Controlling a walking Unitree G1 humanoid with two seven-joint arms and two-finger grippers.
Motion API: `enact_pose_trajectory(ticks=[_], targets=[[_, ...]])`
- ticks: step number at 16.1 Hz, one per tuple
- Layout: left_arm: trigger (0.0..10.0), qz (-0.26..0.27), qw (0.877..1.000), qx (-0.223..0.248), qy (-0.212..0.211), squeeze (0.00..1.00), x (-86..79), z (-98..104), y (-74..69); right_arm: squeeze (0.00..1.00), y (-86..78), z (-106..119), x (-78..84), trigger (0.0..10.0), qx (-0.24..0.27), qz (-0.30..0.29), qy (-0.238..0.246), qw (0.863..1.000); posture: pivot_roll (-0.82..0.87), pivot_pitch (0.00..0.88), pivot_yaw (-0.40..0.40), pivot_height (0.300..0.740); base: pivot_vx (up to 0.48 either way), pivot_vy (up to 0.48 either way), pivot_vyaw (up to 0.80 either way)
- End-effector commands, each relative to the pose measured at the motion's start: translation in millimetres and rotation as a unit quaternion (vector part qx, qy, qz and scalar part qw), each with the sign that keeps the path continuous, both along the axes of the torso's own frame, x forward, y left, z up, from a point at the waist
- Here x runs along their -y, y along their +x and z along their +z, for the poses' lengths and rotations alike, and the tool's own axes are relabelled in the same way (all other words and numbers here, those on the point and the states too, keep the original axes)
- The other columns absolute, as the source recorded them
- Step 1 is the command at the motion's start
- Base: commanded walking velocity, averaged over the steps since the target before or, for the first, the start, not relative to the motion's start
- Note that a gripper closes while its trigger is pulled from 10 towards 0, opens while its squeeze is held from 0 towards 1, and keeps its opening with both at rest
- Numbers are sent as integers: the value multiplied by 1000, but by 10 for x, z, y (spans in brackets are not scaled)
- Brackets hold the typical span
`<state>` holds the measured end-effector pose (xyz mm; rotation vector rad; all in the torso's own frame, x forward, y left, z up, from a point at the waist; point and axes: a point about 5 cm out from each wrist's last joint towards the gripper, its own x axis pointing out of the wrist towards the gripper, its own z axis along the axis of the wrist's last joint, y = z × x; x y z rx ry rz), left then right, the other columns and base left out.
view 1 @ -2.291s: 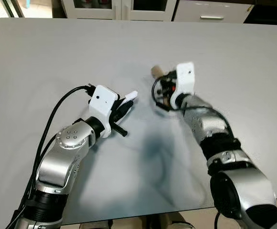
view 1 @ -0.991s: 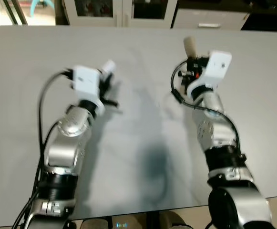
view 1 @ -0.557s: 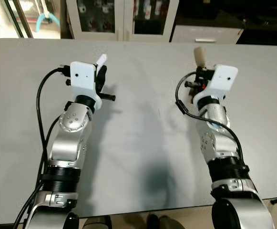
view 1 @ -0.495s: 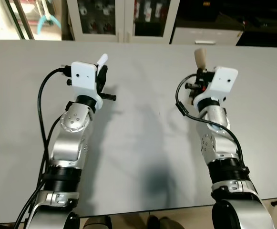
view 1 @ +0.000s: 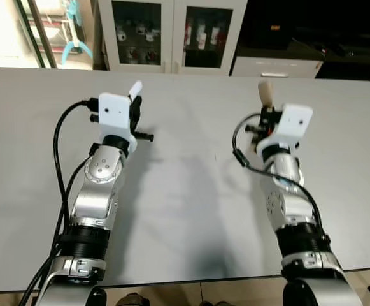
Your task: Picking trash to rubbish bin
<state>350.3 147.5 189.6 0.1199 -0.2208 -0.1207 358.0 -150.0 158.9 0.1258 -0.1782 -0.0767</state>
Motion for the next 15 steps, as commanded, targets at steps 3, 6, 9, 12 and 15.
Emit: enact_pose_trajectory(ticks=[3, 6, 9, 12, 15], targets=[[10000, 4, 1000, 1, 4, 0, 18, -58, 2, 0, 7, -16, -3, 10000, -7, -2, -6, 1000, 30, 0, -54, 740, 0, 0, 0], [10000, 1, 1000, 3, 0, 0, 42, -75, -12, 0, 1, -24, -57, 10000, -8, 7, -2, 1000, 33, 0, -60, 740, 0, 0, 0], [10000, 0, 1000, 4, -1, 0, 47, -88, -25, 0, -15, -55, -95, 10000, -13, 15, -1, 1000, 37, 0, -62, 740, 0, 0, 0], [10000, 1, 1000, 7, -4, 0, 26, -84, -34, 0, -19, -69, -113, 10000, -16, 18, 0, 1000, 39, 0, -63, 740, -181, 0, 0], [10000, 2, 1000, 7, -1, 0, 21, -86, -41, 0, -22, -79, -109, 10000, -19, 18, 1, 1000, 38, 0, -62, 740, -204, 0, 0]])
